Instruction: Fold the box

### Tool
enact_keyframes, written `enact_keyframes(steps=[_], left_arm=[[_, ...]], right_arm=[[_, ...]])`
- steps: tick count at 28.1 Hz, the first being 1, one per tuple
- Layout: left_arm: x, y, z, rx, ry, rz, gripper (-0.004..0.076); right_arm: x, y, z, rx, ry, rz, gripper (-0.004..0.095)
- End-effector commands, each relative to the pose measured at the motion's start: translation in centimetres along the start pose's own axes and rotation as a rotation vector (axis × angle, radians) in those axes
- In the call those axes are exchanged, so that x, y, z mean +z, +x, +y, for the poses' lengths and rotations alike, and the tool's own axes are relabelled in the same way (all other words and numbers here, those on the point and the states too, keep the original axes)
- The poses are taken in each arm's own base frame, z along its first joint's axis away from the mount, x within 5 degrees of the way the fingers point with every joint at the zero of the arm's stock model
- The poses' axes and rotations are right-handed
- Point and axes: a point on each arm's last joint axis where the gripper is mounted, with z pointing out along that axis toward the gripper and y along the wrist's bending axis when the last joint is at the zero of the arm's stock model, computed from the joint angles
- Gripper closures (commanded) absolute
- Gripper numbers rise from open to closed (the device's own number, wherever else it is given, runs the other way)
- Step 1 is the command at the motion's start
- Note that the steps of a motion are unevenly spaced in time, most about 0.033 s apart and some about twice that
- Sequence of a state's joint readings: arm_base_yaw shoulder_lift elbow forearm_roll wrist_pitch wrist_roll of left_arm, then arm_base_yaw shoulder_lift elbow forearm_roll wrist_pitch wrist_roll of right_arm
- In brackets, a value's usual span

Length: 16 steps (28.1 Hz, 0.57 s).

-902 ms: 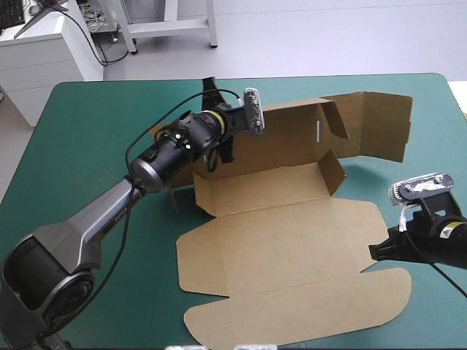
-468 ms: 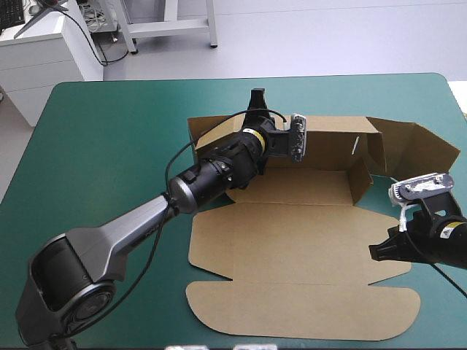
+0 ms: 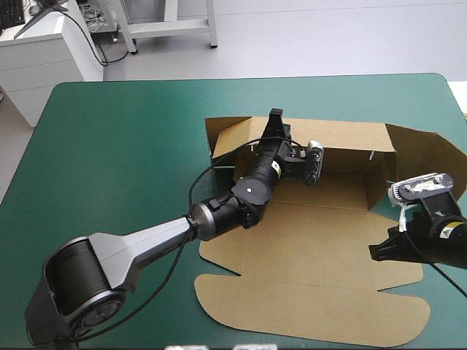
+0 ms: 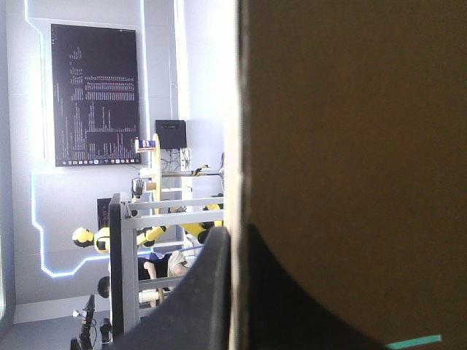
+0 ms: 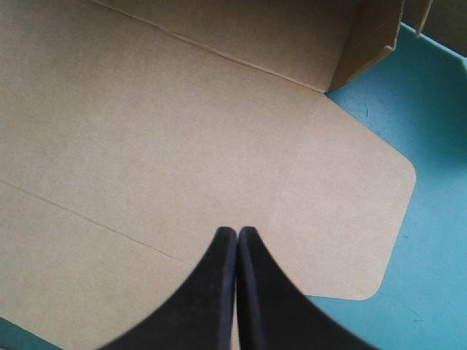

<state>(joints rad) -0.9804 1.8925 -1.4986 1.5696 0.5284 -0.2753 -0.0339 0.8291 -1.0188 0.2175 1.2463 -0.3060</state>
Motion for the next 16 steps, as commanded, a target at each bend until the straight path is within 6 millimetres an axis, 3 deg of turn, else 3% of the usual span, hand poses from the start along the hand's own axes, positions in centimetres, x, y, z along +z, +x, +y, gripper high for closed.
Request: enact_keyframes(steps=[1,11,13,15,16], left_arm=[[-1.62,0.01,2.56,-0.03,-0.098,-0.022,0.0732],[-1.48,0.23,1.64,0.008,-0.085,-0.022,0.0733],[-1.48,0.23,1.64,0.008,-0.085,-0.022,0.0732],[-1.48,0.17,1.62,0.009,-0.082,-0.029,0.0732],[-1.48,0.17,1.62,0.009,-0.082,-0.029,0.0732]], right_arm=[[-0.77,-0.65,0.08,-0.004,0.003,-0.071,0.0927],[-0.79,-0.83,0.38,0.021,-0.03,-0.091,0.0887],[-0.8,-0.84,0.46,0.024,-0.039,-0.092,0.0807],[-0.8,-0.83,0.48,0.025,-0.042,-0.091,0.0659],[-0.8,-0.86,0.56,0.026,-0.05,-0.094,0.048]])
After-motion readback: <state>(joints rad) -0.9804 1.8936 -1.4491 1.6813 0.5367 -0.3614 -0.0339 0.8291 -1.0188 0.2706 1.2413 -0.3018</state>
